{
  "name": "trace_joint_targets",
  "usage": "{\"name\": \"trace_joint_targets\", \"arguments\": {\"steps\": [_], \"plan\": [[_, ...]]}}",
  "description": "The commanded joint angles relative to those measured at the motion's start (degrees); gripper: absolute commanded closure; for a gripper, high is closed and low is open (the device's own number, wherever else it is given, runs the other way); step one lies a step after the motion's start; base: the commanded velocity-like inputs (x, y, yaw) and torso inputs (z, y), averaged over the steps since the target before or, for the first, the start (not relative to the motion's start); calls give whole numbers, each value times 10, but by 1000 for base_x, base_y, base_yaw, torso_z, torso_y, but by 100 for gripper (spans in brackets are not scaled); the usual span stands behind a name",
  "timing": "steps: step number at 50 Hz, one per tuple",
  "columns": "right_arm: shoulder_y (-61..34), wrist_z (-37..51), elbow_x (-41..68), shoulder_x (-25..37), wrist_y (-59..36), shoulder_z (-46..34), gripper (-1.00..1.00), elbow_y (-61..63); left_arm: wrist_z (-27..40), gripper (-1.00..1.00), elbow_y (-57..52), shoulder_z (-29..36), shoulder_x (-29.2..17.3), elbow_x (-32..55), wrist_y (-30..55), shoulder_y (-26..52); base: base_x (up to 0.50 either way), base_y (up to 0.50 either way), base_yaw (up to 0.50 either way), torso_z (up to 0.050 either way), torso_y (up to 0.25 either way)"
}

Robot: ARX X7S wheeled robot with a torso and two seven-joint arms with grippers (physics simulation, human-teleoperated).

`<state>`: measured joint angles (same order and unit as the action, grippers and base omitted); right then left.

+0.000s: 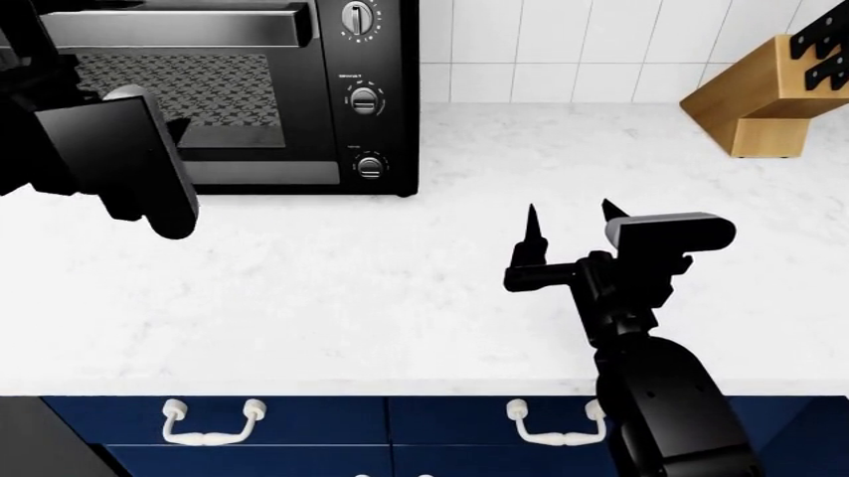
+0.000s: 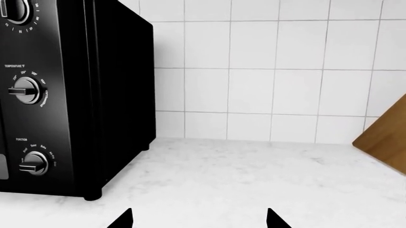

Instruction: Open the toaster oven door.

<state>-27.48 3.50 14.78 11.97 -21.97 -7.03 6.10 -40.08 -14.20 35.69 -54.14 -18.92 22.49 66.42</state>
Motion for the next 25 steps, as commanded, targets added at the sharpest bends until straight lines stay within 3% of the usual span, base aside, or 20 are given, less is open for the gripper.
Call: {"name": "trace_joint_targets", "arguments": {"steps": [1, 8, 12, 25], "plan": [[-2, 2, 6, 3, 1, 2, -100, -1, -19, -100, 86, 41, 37, -32, -53, 62, 0, 0, 0, 0, 0], [-2, 3, 8, 4, 2, 1, -100, -1, -18, -100, 87, 42, 37, -33, -53, 63, 0, 0, 0, 0, 0], [1, 5, 10, 6, 6, 5, -100, -3, -18, -100, 186, 85, 80, -63, -114, 110, 0, 0, 0, 0, 0], [2, 10, 14, 10, 7, 8, -100, -2, 1, -100, 290, 116, 127, -81, -162, 144, 0, 0, 0, 0, 0]]}}
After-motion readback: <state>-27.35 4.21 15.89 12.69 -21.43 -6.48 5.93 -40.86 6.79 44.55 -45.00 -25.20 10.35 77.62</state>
